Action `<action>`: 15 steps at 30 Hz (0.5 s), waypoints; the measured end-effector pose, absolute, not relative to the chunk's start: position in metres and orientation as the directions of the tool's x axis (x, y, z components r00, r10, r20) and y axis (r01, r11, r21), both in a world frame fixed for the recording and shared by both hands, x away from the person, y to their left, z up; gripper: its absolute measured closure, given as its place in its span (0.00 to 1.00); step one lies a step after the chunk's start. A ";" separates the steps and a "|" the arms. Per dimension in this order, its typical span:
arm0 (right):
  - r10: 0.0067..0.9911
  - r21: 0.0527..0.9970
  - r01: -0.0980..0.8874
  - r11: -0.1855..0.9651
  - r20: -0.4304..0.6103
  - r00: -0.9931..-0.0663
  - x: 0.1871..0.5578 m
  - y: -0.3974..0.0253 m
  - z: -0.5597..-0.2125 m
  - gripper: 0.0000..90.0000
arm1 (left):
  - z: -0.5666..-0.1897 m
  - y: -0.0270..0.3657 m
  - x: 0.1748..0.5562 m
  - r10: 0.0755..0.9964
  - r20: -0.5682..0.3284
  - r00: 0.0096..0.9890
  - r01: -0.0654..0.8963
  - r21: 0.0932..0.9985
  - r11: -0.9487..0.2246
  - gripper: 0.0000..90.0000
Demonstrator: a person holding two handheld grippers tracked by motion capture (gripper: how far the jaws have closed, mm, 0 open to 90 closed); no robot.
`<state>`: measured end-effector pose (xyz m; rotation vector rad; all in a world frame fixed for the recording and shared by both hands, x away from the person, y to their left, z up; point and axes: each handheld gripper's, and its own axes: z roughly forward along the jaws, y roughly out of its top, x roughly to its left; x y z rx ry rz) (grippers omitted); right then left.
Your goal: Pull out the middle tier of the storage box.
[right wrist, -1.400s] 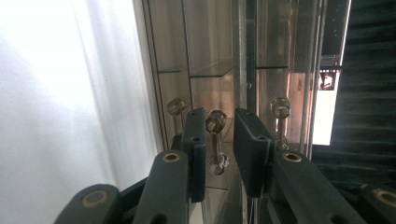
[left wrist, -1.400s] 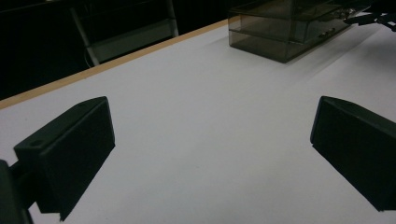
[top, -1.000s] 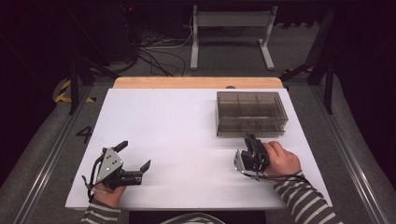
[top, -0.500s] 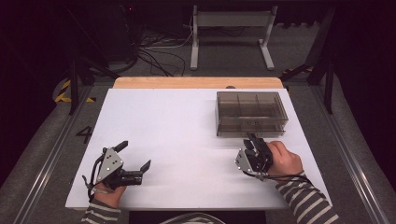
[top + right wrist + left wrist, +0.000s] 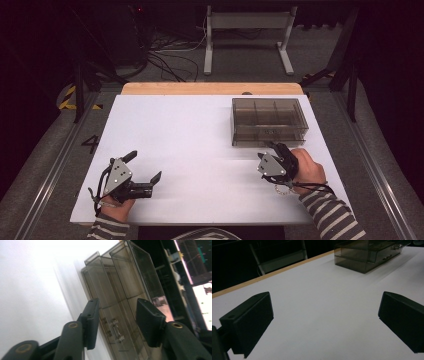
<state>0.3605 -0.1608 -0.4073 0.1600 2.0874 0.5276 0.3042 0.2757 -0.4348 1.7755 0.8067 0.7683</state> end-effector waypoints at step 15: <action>0.427 0.634 -0.015 0.773 -0.538 -0.727 0.373 -0.175 -0.388 0.45 | -0.435 0.276 0.304 0.807 0.130 0.575 0.172 0.946 -0.275 0.01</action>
